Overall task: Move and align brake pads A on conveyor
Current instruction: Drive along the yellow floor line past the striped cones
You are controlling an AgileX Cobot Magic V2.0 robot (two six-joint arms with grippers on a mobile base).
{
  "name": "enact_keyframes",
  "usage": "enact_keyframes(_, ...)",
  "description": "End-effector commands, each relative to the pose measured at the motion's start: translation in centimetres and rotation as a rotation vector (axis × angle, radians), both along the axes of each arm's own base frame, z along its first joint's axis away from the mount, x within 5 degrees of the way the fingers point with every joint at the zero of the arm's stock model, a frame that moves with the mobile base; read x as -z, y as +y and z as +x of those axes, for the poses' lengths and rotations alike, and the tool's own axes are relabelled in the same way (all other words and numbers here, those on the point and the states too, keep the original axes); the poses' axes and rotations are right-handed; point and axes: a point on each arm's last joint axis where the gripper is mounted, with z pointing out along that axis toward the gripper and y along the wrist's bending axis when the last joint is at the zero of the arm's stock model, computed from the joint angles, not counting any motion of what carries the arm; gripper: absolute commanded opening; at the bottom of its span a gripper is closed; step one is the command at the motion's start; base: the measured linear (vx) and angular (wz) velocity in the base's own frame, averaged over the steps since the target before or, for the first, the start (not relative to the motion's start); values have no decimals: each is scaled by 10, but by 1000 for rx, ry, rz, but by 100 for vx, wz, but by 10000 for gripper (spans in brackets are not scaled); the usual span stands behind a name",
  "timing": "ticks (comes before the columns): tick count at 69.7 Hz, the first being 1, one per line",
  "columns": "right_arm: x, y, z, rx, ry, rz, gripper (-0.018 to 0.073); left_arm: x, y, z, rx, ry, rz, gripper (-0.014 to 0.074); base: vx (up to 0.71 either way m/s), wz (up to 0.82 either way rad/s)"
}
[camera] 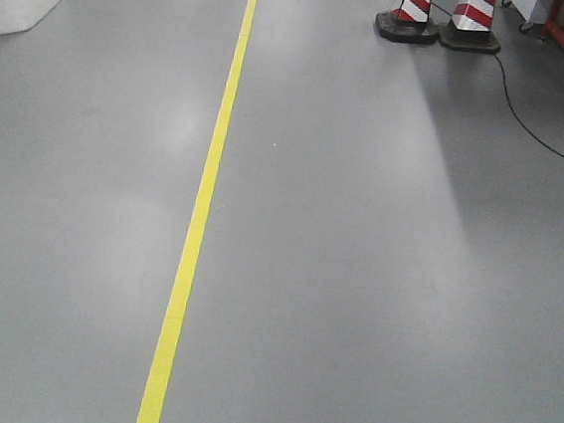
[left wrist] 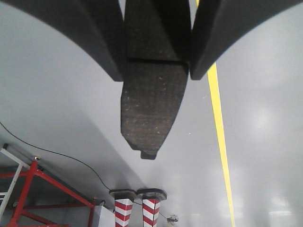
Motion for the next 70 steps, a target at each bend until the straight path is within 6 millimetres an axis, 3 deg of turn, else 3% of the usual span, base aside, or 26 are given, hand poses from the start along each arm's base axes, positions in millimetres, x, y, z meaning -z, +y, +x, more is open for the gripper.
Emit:
enact_keyframes(1,-18,2,1,-24,-120,15,111,-16,-1,2,3,-102,-36,104,49,-5)
enact_keyframes(70,-18,2,1,-24,-120,15,111,-16,-1,2,3,-102,-36,104,53,0)
